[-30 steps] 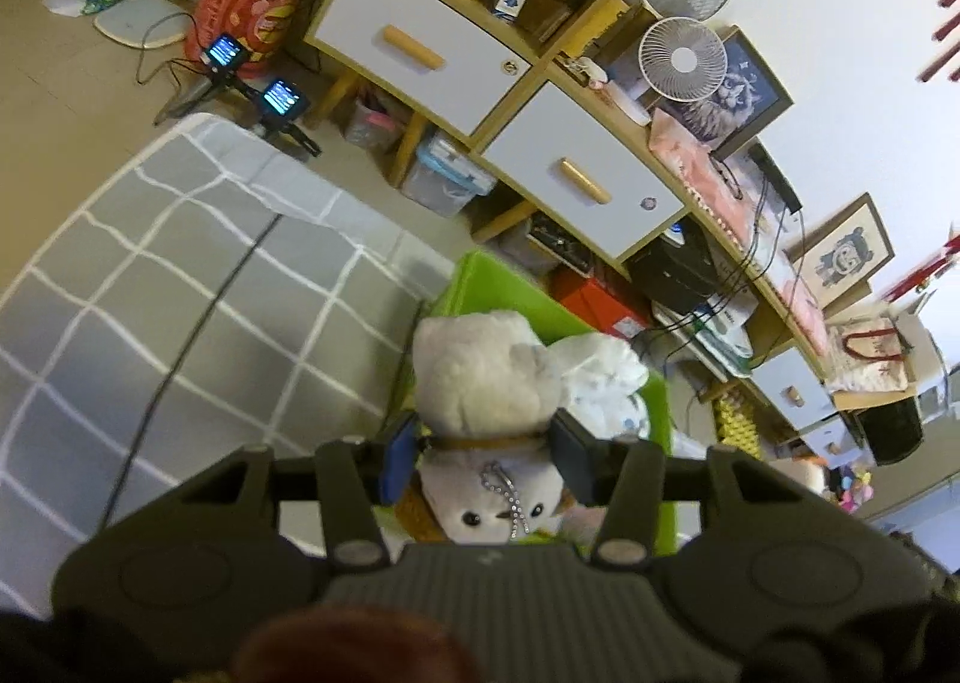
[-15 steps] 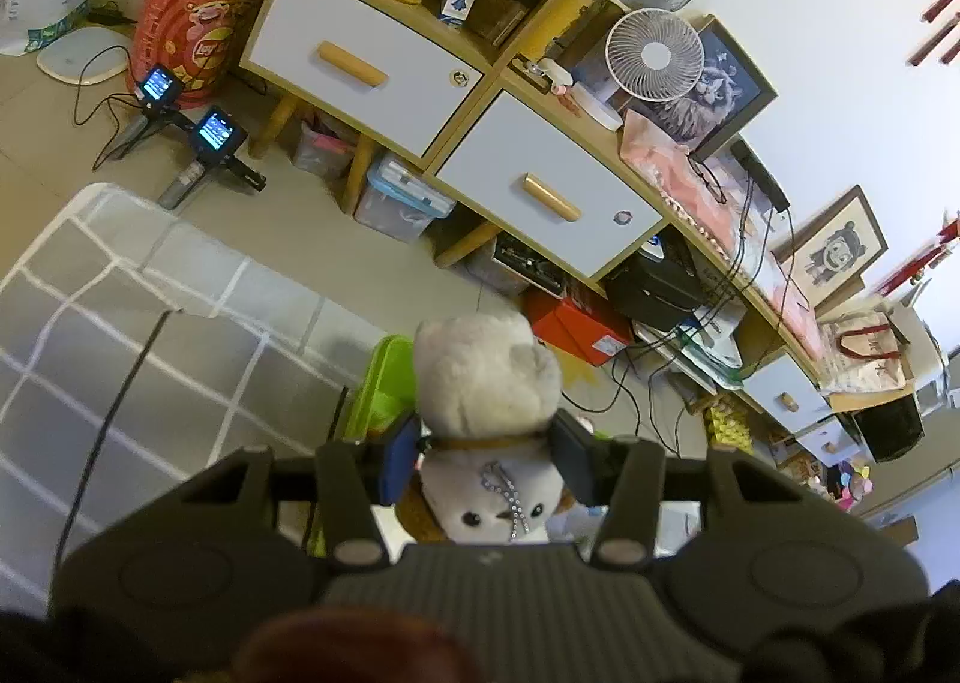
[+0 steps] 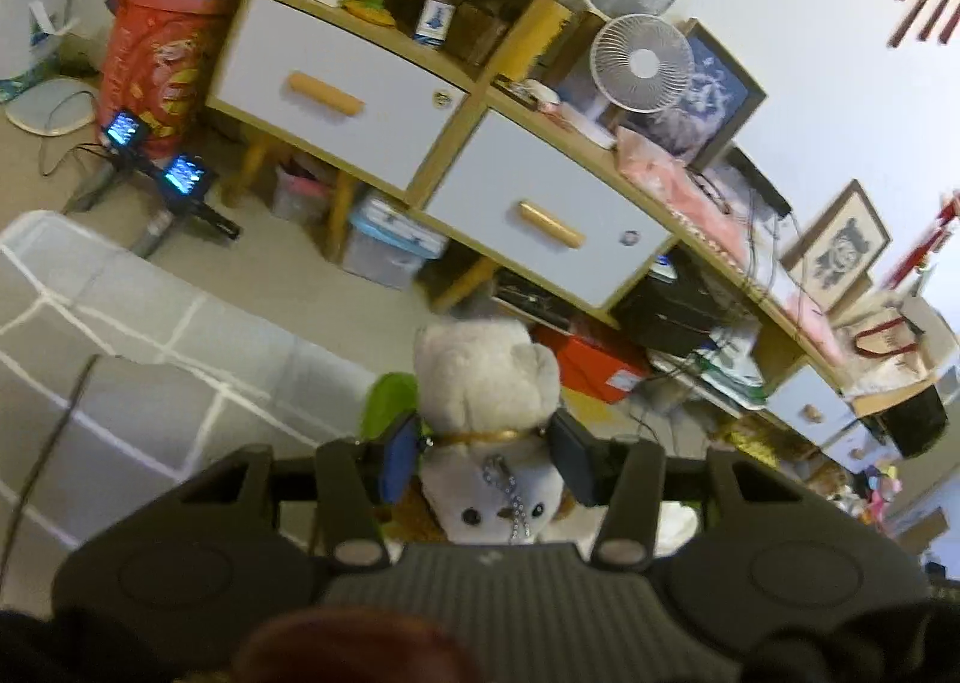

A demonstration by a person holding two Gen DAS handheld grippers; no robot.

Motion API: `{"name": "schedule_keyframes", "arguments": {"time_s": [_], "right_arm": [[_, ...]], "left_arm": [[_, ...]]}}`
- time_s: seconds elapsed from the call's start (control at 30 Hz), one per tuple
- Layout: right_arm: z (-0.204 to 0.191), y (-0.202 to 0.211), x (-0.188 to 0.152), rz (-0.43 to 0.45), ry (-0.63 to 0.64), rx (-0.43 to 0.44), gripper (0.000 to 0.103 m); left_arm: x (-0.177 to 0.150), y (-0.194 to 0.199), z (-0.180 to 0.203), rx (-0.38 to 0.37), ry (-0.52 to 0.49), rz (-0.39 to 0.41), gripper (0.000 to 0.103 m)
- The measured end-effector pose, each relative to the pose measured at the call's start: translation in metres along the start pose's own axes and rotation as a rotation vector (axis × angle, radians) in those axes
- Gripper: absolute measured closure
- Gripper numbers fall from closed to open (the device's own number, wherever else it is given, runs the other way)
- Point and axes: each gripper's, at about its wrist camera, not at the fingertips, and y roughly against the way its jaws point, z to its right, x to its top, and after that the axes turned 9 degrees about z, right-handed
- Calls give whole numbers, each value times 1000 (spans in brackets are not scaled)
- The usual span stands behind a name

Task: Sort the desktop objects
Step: 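Carry the teddy bear and duck plush into the green bin and release both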

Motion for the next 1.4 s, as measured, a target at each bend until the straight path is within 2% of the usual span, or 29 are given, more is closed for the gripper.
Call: {"name": "schedule_keyframes", "arguments": {"time_s": [0.23,0.43,0.5,0.73,0.97,1.23,1.37,1.4], "right_arm": [[7,-13,-6,-21,23,-41,53],[11,-12,-7,-25,26,-40,53],[12,-12,-6,-26,18,-37,53],[15,-13,-8,-32,8,-39,53],[15,-13,-8,-37,2,-36,53],[15,-11,-7,-37,-8,-37,48],[15,-8,-4,-36,-27,-38,39],[14,-7,-4,-35,-29,-37,38]], "left_arm": [[-6,-6,-2,15,-21,11,57],[4,-4,-9,38,60,-91,58],[1,-5,-9,53,45,-92,58],[-9,-10,-4,34,23,-116,59],[-11,-9,0,28,11,-93,56],[-6,-6,-4,47,40,-76,36],[-4,-2,0,36,41,-74,13],[-4,-1,1,42,34,-72,12]]}}
